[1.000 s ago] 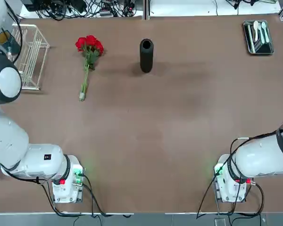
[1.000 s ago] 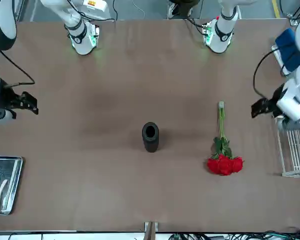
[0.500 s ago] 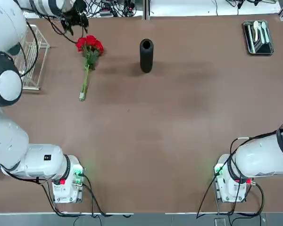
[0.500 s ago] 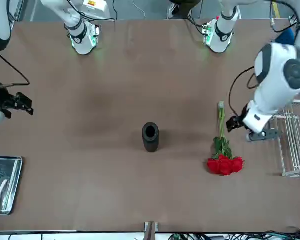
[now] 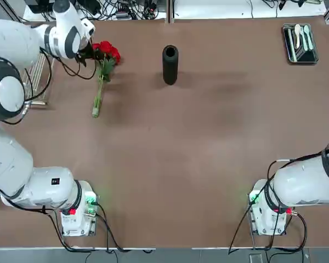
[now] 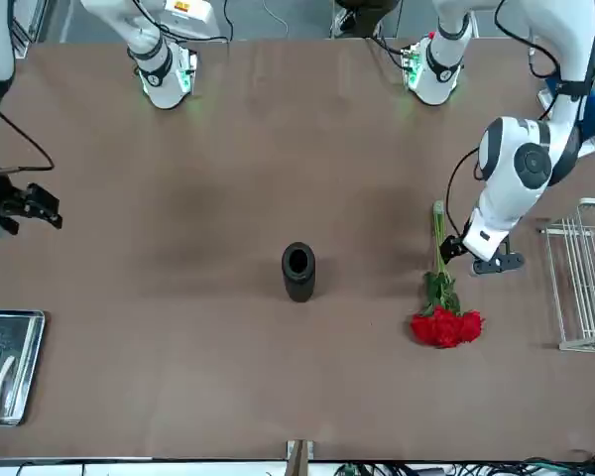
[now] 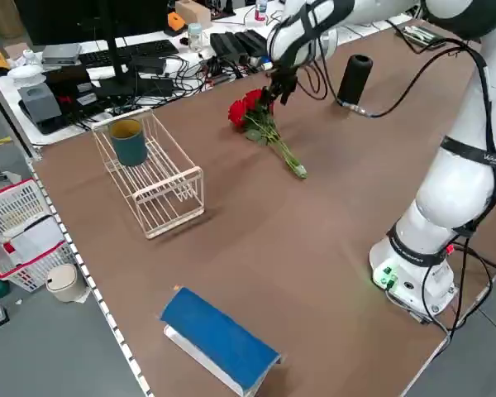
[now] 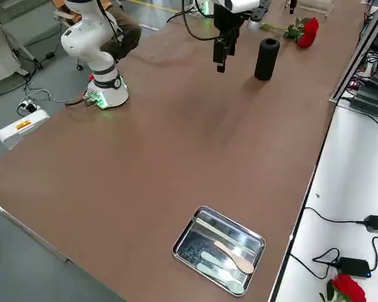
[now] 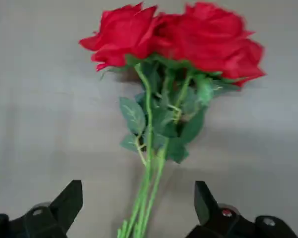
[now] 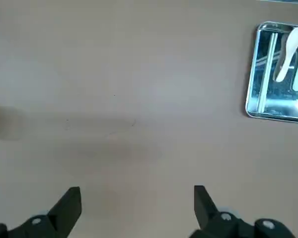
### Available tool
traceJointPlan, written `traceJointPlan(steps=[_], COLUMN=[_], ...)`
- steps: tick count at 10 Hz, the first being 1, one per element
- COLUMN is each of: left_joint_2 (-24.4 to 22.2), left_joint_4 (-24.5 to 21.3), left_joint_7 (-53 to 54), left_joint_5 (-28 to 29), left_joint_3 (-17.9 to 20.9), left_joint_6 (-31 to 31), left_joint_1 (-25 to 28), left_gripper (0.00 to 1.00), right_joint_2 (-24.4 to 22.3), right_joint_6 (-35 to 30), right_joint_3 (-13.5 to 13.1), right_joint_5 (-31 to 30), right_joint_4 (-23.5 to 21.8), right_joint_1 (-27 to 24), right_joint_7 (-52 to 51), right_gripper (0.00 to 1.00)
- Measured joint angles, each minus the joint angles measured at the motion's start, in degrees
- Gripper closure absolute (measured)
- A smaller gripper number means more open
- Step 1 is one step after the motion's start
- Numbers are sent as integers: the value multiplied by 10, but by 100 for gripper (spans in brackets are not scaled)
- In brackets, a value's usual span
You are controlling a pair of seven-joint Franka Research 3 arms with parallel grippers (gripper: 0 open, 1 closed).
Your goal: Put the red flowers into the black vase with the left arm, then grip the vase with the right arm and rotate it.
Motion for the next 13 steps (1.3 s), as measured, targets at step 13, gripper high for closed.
traceJointPlan(steps=[13], left_joint_2=[147], left_joint_4=[-13], left_joint_7=[-2], left_joint_5=[1], left_joint_3=[1], left_joint_6=[146], left_joint_1=[18], left_gripper=[14], right_joint_2=[0], right_joint_6=[-3], right_joint_3=[7], right_joint_5=[2], right_joint_4=[0], right_joint_1=[2], right_joint_7=[-2], right_gripper=[0])
